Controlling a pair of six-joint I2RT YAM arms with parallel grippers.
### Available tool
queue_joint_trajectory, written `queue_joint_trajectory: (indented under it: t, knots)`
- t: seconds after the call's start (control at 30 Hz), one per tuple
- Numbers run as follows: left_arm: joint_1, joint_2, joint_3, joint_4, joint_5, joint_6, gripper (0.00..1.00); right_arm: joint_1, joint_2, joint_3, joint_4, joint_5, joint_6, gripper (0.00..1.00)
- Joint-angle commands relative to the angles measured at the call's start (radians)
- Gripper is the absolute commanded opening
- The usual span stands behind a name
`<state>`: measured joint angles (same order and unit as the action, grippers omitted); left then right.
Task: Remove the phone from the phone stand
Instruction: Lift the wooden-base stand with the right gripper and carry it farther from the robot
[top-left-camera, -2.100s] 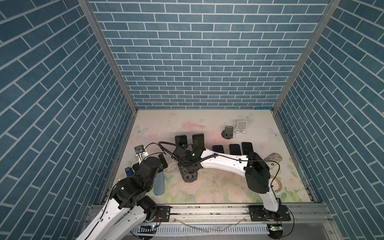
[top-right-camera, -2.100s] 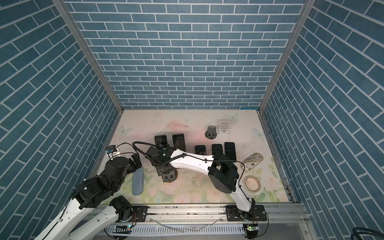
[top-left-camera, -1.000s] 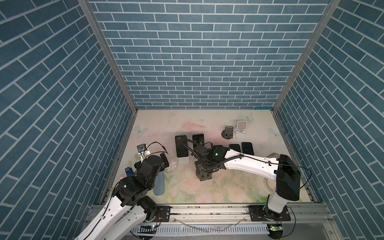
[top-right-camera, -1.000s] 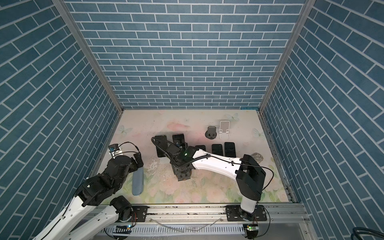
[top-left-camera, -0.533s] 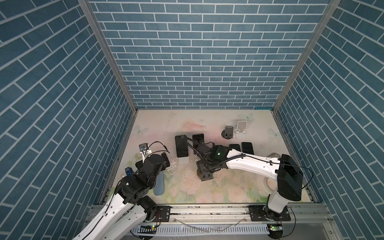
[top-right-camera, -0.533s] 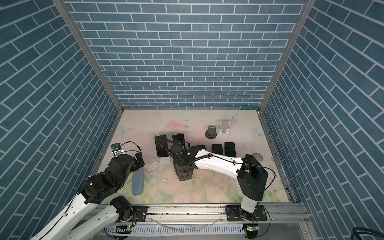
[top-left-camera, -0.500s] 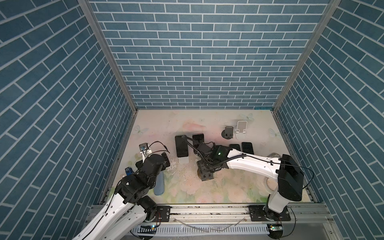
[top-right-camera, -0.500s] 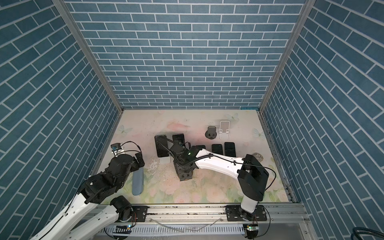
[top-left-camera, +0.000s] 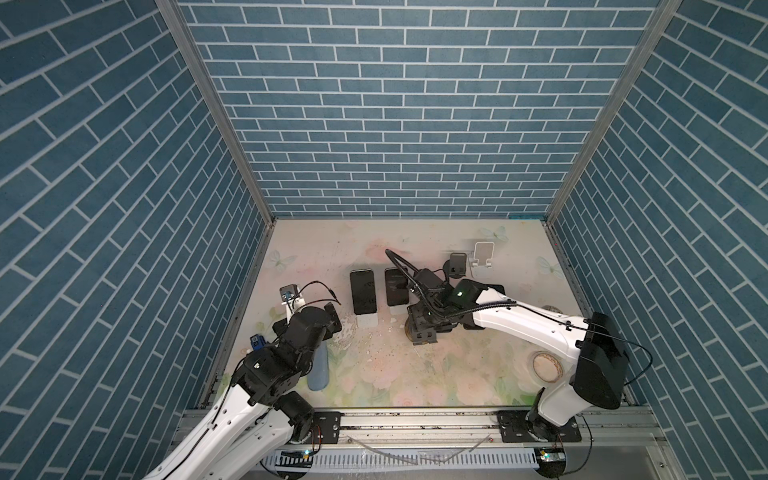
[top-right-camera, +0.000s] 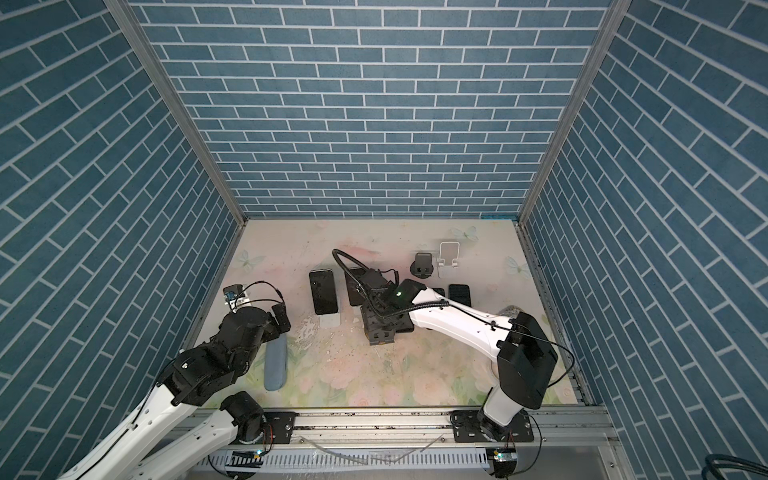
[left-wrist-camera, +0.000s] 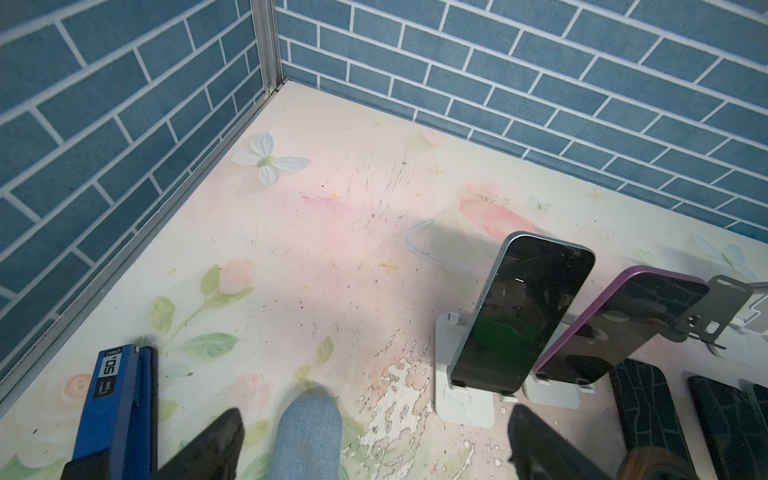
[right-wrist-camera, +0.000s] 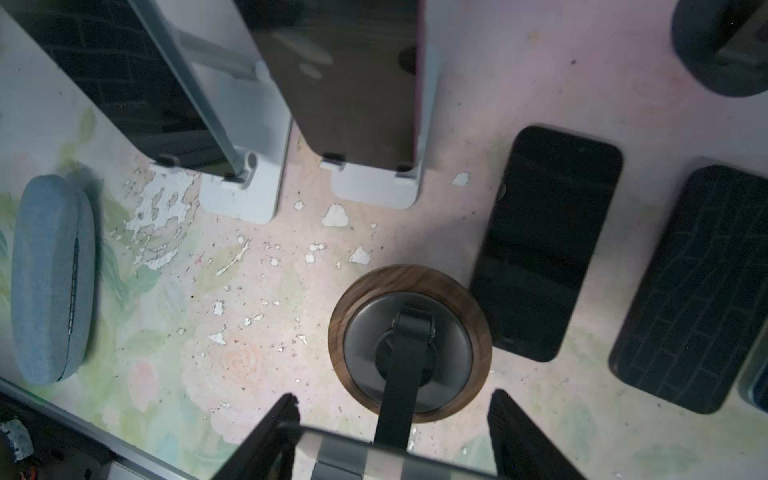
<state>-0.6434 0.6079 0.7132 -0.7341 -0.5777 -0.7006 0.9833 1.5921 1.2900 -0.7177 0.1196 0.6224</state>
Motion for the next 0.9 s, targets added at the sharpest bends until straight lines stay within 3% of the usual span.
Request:
queue_joint_trajectory:
  t: [0.0,0.3,0.87]
  knots:
    - [0.006,0.003,0.001,0.019,0.012,0.022,1.0,-0.05,-0.059,-0.01,-0.028,0.019,-0.054,0.62]
    - [0.006,0.023,-0.012,0.138,0.096,0.079,1.0,-0.185,-0.003,0.102,-0.019,-0.013,-0.165,0.62]
    - [0.006,0.241,0.051,0.292,0.128,0.155,1.0,-0.396,0.335,0.479,-0.018,-0.179,-0.325,0.62]
